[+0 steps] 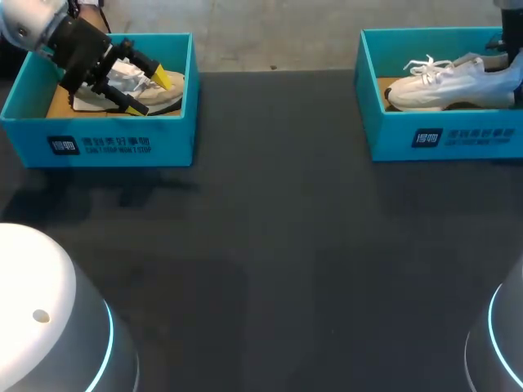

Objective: Take the shoe out of the shoebox, open the shoe tongue, remove and reinsert the insole, then place the shoe into the shoebox

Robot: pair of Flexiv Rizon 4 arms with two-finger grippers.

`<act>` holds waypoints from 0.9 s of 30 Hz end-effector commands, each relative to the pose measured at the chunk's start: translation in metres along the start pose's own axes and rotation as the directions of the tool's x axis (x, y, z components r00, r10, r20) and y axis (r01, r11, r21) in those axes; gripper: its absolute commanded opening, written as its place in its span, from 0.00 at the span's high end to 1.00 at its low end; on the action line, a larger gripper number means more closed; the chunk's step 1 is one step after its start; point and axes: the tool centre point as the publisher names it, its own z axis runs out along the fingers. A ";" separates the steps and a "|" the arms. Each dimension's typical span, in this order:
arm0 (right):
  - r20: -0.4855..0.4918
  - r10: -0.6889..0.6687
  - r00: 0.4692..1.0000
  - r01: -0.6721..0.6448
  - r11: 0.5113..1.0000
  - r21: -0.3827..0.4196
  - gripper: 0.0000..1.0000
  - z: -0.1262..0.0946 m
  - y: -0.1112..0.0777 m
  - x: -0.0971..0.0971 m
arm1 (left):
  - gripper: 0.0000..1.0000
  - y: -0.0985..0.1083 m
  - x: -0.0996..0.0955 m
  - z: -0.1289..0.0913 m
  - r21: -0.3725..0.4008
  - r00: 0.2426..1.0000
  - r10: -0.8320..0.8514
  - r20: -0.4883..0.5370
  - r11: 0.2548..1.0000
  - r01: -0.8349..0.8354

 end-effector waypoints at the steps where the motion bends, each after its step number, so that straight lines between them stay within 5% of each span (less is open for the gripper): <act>1: 0.004 0.002 1.000 -0.002 1.000 0.006 1.00 0.003 0.001 0.003 | 0.00 -0.001 0.000 0.000 -0.002 1.000 0.001 -0.003 1.000 -0.001; 27: -0.005 0.000 1.000 0.000 1.000 0.010 1.00 0.014 -0.002 0.004 | 0.00 -0.001 0.000 0.000 -0.002 1.000 0.001 -0.003 1.000 -0.001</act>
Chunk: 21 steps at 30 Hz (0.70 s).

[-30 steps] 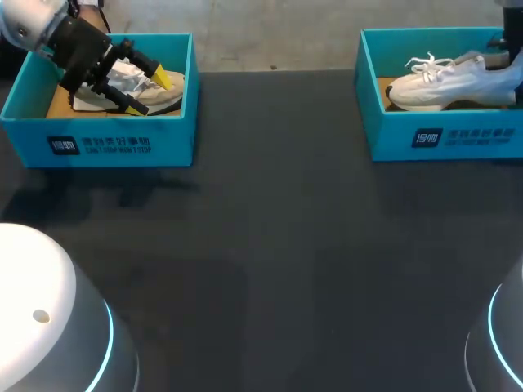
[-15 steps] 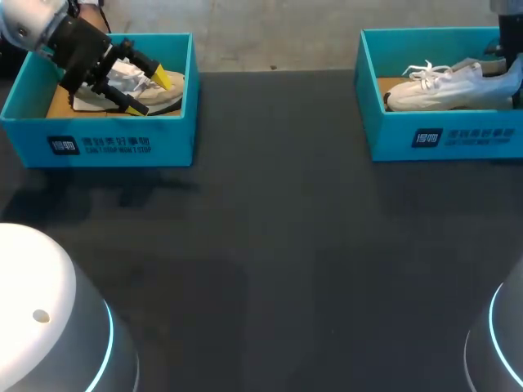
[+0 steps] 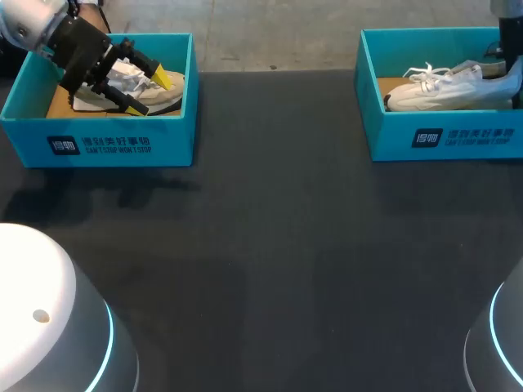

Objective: Take the shoe out of the shoebox, open the shoe tongue, remove and reinsert the insole, then place the shoe into the shoebox

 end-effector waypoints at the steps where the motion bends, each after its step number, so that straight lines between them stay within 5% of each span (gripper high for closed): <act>1: -0.005 0.001 1.000 -0.001 1.000 0.002 1.00 0.000 0.001 0.000 | 0.00 -0.001 0.000 0.000 -0.002 1.000 0.001 -0.003 1.000 -0.001; 21: -0.018 0.102 0.995 -0.102 0.995 0.001 1.00 -0.007 -0.003 -0.003 | 0.00 -0.001 0.000 0.000 -0.002 1.000 0.001 -0.003 1.000 -0.001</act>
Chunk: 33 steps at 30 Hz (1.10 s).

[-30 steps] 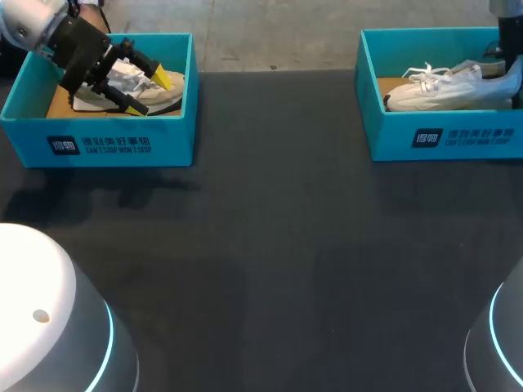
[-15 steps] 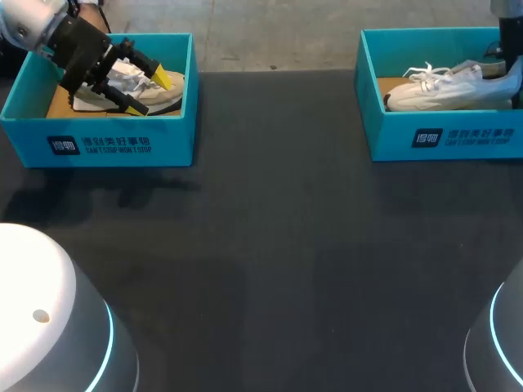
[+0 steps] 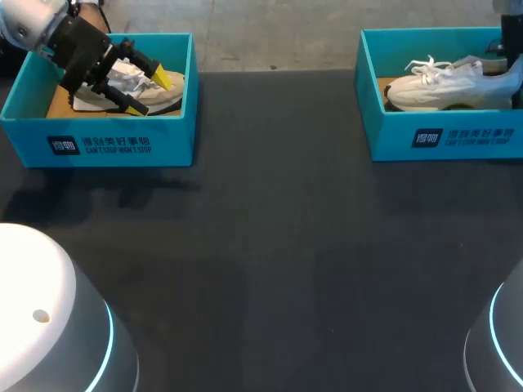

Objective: Take the shoe out of the shoebox, open the shoe tongue, remove and reinsert the insole, then place the shoe into the shoebox

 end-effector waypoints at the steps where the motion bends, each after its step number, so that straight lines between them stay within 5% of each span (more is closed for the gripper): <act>1: -0.001 0.008 1.000 -0.008 1.000 -0.002 1.00 -0.003 -0.004 -0.001 | 0.00 -0.001 0.000 0.000 -0.002 1.000 0.001 -0.003 1.000 -0.001; 33: 0.020 0.126 0.992 -0.126 0.992 0.017 1.00 0.005 -0.024 -0.008 | 0.00 -0.001 0.000 0.000 -0.002 1.000 0.001 -0.003 1.000 -0.001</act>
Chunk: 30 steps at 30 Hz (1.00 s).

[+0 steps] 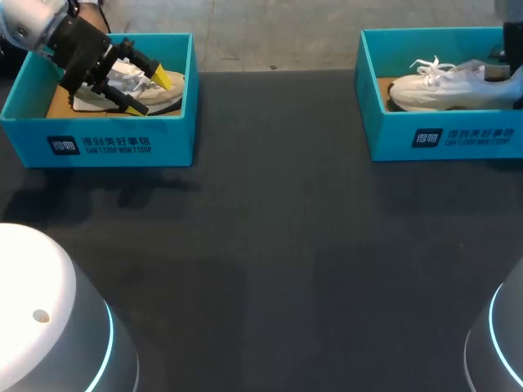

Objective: Take the shoe out of the shoebox, open the shoe tongue, remove and reinsert the insole, then place the shoe into the shoebox

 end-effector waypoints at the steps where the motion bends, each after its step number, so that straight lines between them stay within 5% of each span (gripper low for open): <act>1: 0.011 0.000 1.000 0.000 1.000 -0.001 1.00 -0.001 -0.001 -0.001 | 0.00 -0.001 0.000 0.000 -0.002 1.000 0.001 -0.003 1.000 -0.001; 30: -0.023 0.042 0.999 -0.042 0.999 0.015 1.00 0.004 -0.004 0.007 | 0.00 -0.001 0.000 0.000 -0.002 1.000 0.001 -0.003 1.000 -0.001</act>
